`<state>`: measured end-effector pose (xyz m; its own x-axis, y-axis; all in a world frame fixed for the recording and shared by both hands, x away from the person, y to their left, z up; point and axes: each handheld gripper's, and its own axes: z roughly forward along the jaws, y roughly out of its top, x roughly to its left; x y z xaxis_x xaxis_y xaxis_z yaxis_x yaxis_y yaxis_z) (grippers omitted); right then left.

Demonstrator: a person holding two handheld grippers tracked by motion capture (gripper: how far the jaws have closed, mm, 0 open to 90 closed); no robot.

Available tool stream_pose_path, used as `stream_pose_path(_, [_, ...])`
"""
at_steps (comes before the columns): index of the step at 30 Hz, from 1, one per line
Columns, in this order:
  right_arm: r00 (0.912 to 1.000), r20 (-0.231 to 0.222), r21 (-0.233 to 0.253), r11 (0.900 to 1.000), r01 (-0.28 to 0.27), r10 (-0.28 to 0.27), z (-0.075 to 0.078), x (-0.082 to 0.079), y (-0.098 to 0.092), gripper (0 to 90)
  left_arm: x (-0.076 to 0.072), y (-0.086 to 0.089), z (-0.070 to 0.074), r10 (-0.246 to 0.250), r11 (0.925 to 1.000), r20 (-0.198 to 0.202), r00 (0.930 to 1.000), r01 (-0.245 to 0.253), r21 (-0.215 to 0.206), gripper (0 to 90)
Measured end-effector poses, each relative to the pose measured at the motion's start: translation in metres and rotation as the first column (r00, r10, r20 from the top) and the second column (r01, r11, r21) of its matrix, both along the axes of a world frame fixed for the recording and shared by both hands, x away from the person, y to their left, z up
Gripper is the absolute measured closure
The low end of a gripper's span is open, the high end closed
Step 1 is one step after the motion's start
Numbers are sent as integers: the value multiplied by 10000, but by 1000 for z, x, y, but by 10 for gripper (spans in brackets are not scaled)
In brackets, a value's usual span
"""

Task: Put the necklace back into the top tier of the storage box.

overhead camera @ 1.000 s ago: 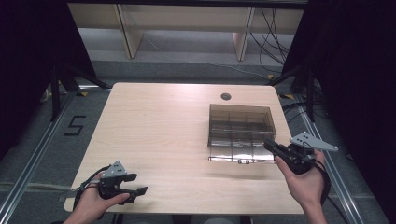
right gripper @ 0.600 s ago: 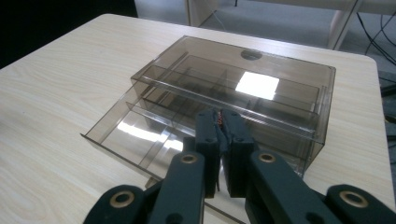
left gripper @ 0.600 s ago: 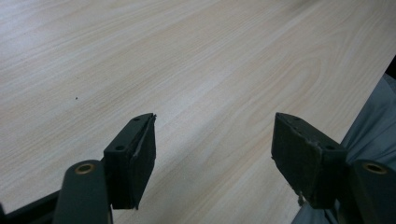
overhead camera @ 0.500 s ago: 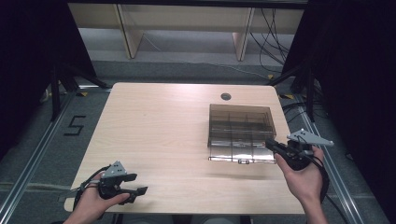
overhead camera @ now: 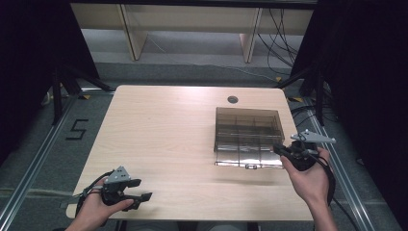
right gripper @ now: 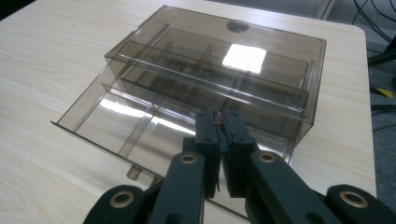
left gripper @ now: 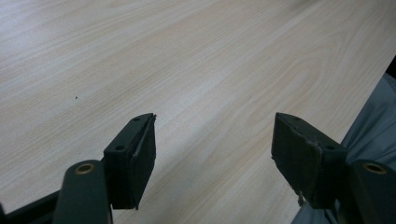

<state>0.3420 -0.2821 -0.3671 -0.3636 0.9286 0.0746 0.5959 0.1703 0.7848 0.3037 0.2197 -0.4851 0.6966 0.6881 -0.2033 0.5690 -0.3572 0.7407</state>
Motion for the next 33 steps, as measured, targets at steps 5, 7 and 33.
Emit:
stream_pose_path(5, [9994, -338, -260, 9996, 82, -90, 1, 2, -2, 870, 0, 0, 0, 7, 10000, 2, 10000, -7, -1, 306])
stream_pose_path(7, [9997, -245, -702, 9975, -9, -9, 0, 4, -5, 870, 0, 0, 0, 4, 10000, 11, 10000, -4, 3, 306])
stream_pose_path(33, [9740, -2201, -980, 9946, 330, -540, -8, 23, -10, 870, 1, 2, 1, -149, 9996, 123, 9998, 147, 230, 306])
